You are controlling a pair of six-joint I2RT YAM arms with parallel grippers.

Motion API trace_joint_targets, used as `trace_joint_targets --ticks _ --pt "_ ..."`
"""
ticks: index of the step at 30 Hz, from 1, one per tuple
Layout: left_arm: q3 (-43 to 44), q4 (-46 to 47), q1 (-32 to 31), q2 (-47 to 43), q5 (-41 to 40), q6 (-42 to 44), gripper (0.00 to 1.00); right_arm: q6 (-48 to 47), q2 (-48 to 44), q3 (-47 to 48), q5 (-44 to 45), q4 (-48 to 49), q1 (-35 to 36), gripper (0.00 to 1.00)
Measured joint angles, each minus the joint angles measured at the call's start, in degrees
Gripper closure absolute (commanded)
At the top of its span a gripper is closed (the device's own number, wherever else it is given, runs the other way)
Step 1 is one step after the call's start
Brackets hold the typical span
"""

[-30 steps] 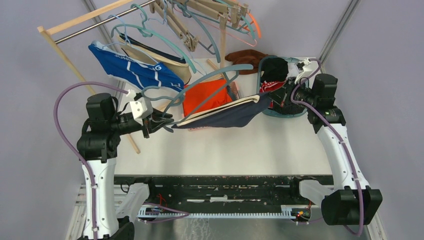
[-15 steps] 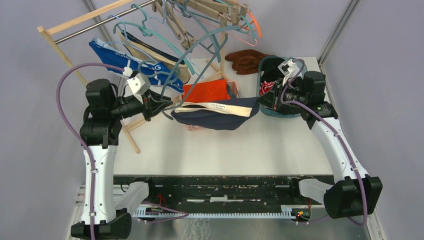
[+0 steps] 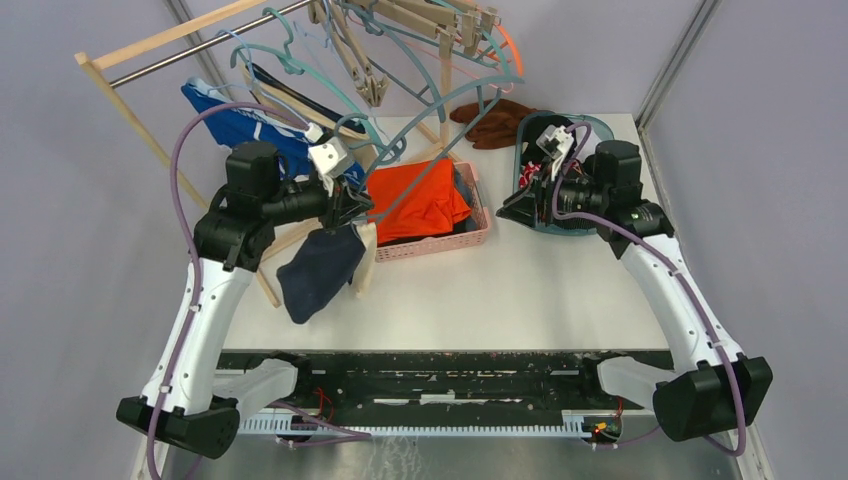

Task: Remove the underwear clipped to the hanger
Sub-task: Remove the underwear from the hanger.

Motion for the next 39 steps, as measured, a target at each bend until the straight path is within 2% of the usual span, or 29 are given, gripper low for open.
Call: trace_joint_targets --ticks 4,9,20,23,32,35,39 --pt "1.3 -0.6 -3.4 1.9 -4.0 0.0 0.97 -4.7 -1.9 0.0 0.7 -4.7 0.0 0.47" --pt "3.0 -3.1 -8.3 5.2 -10.0 0.5 0.97 -9.8 -6.2 0.7 0.7 -10.1 0.0 0.29" --pt "3.8 -8.7 -18.7 10.6 -21.6 4.0 0.97 -24.1 -8.4 20.7 6.7 -29.5 0.0 0.09" --pt "3.7 -10.3 -21.3 11.3 -23.6 5.4 0.97 -27.7 -7.1 25.9 8.4 -33.7 0.0 0.06" --pt "3.5 -13.8 -26.1 11.5 -25.4 8.4 0.97 -40.0 7.1 38.2 10.8 -47.1 3.1 0.04" --pt "3.5 -14.7 -26.9 11.7 -25.6 8.6 0.97 -43.9 12.1 38.2 12.7 -51.3 6.2 0.12" --pt "3.4 -15.4 -27.0 12.2 -25.6 9.7 0.97 -47.2 14.2 38.2 12.9 -54.7 8.9 0.37"
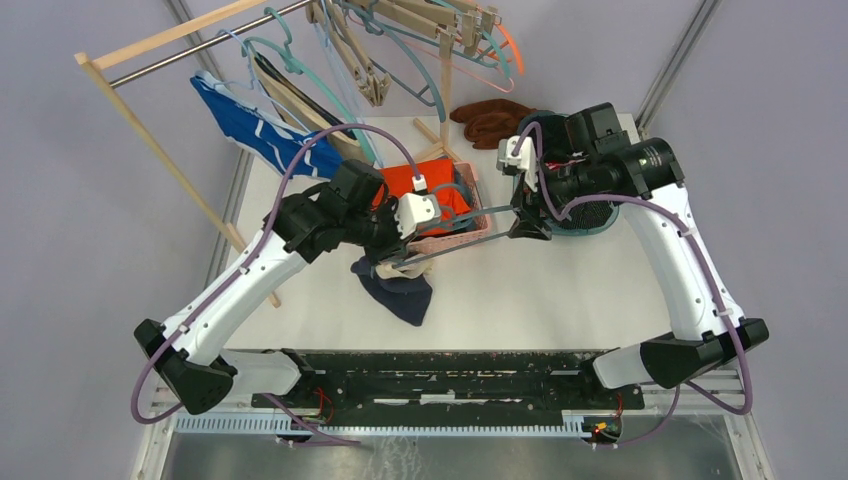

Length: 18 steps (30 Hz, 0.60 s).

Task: Remove the underwear clipped to the hanger
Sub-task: Remove the underwear from the hanger.

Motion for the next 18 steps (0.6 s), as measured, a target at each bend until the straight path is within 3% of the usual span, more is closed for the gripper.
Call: trace_joint_targets --ticks 3,7,9,11,14,18 --pt "-0.2 -0.1 0.0 0.2 0.0 0.5 0.97 -2.2 0.2 -0.4 -1.4 -1.9 1.0 0.56" --pt "-1.0 -0.4 -0.2 0.2 0.0 1.3 0.97 -4.3 -0.4 -3.2 -3.3 -1.9 1.0 0.96" --pt "-1.6 -0.6 -0.1 0.2 -0.2 1.5 0.94 -5.0 -0.8 -5.0 -4.5 -2.0 1.0 0.99" --pt "-2.3 -0.6 0.0 0.1 -0.2 1.6 0.81 -5.0 -1.8 -7.0 -4.7 -1.1 1.0 0.99" --pt "-3.5 -0.3 -0.2 -0.8 0.3 2.1 0.37 -4.6 -4.4 -10.5 -4.9 1.0 1.1 0.99" --pt "-5.6 -0.2 -0.3 -4.6 0.1 3.0 0.27 -4.0 -7.7 -13.3 -5.1 2.1 0.1 0.99"
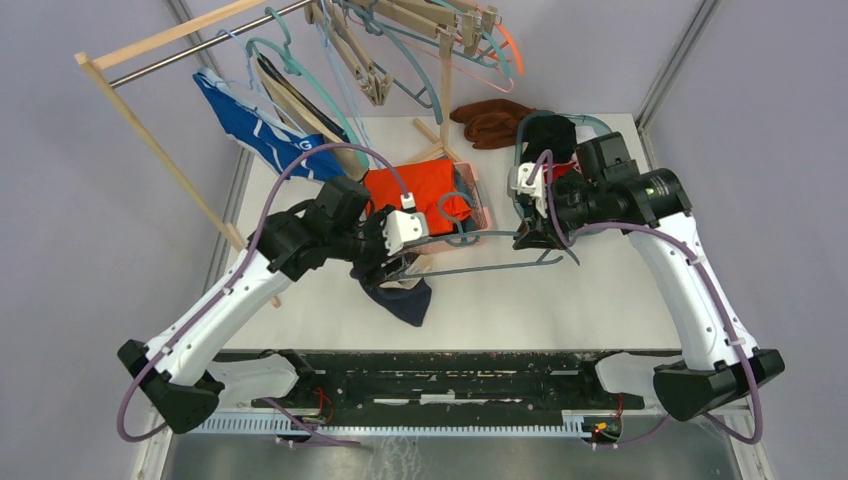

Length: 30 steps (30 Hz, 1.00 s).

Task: Remove the underwear clipped to the hanger
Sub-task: Remove the underwear from the hanger.

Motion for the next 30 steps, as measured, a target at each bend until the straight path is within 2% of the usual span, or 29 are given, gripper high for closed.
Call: trace_joint_targets --ticks 10,14,19,24,28,30 --pt "-4.3 -0.2 0.2 -9.8 -7.3 0.9 0.13 1.4 -5.0 -2.4 -6.1 0.6 -12.4 0.99" --pt "-5.5 -0.6 0.9 -12.3 -12.0 2.7 0.11 3.0 -7.5 -3.0 -8.6 0.6 -15.0 0.99" --pt "-7.8 -0.5 3.3 -14.4 -14.3 5.5 0.11 7.9 -11.1 -3.3 -12.0 2.4 -15.9 0.99" --pt "-11.6 1.1 10.4 -14.5 -12.5 8.3 0.14 13.7 -14.2 -3.6 -14.7 6.1 -16.0 0.99" --pt "-12.7 2.5 20.3 -14.1 -5.4 10.4 0.20 16.3 -15.0 -3.6 -15.6 7.7 -16.1 0.99" --pt "-12.8 3.6 22.6 -14.1 -1.8 10.8 0.21 17.1 -14.9 -3.7 -15.9 8.2 -16.1 0.99"
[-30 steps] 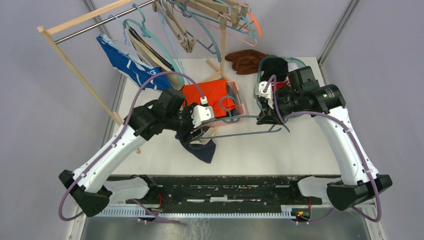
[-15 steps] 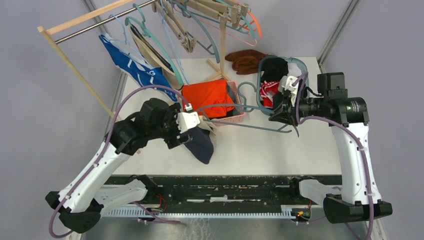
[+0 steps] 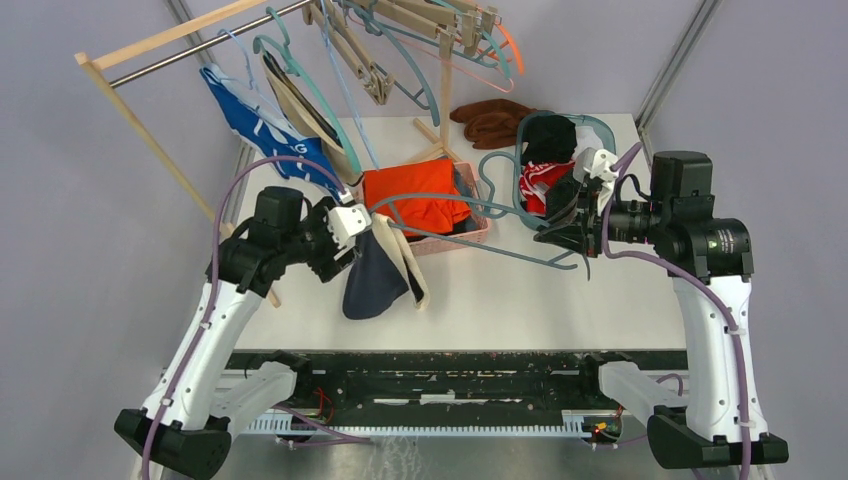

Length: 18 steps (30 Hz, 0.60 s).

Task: Remove the underwear clipped to the hanger
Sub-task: Remove the underwear from the hanger.

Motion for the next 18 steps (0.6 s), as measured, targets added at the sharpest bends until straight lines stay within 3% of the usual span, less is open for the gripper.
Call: trace_joint_targets --ticks 11,18 --pt "-2.2 4.8 1.9 0.5 19.4 0.0 0.16 1.9 0.0 -1.2 -1.0 0.7 0.0 0.99" --pt "-3.2 5.1 4.9 -0.7 20.1 1.2 0.16 2.6 0.2 -1.2 -0.6 1.6 0.0 0.99"
